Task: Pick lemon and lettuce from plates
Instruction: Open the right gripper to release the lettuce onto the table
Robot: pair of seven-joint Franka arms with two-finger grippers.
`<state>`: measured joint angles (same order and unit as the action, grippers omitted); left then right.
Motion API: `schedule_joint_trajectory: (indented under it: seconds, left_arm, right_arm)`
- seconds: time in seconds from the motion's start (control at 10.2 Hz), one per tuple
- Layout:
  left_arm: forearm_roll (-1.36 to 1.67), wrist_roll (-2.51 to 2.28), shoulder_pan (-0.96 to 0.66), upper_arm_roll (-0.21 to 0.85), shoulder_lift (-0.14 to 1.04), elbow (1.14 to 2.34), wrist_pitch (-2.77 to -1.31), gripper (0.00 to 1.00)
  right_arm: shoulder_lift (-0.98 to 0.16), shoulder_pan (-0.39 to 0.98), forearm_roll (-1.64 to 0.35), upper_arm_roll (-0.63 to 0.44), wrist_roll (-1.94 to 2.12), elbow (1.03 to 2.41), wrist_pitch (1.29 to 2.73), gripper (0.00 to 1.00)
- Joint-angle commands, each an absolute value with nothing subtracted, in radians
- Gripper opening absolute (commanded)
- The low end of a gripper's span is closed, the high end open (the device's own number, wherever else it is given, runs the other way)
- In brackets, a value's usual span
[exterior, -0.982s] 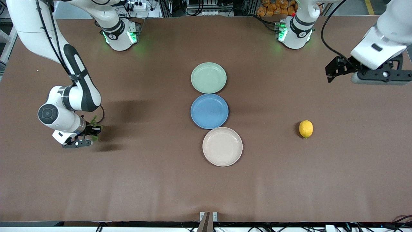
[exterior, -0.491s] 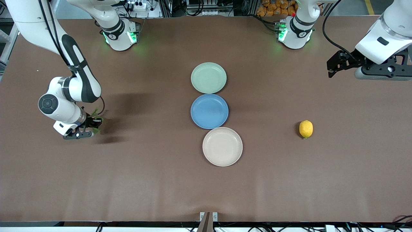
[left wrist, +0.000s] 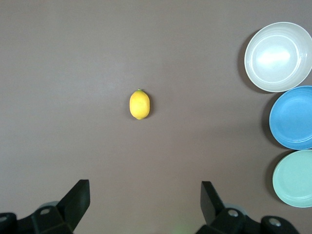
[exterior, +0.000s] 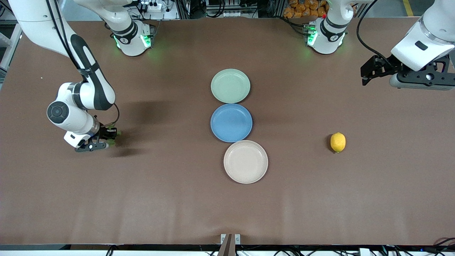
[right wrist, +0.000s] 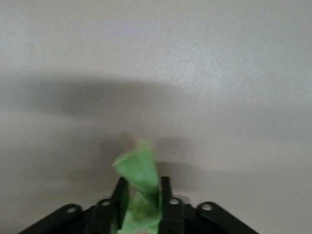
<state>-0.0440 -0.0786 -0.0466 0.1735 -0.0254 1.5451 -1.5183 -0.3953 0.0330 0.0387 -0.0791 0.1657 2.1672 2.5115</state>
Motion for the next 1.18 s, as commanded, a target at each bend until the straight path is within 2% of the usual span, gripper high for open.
schedule_joint_trajectory:
  seconds: [0.0, 0.29, 0.88, 1.08]
  left_arm:
    - [-0.023, -0.055, -0.043, 0.175, -0.018, 1.519, -1.493, 1.00]
    - [-0.023, -0.055, -0.043, 0.175, -0.020, 1.519, -1.493, 1.00]
    - [-0.023, -0.057, -0.043, 0.178, -0.020, 1.519, -1.493, 1.00]
    - [-0.021, -0.057, -0.043, 0.179, -0.020, 1.519, -1.493, 1.00]
  right_arm:
    - [-0.357, 0.011, 0.037, -0.058, 0.173, 2.157, 2.508, 1.00]
    - [-0.330, -0.006, 0.034, -0.058, 0.170, 2.016, 2.285, 1.00]
    - [-0.143, -0.057, 0.037, -0.061, 0.173, 1.993, 2.162, 1.00]
    - [-0.132, -0.060, 0.035, -0.063, 0.169, 1.869, 2.006, 1.00]
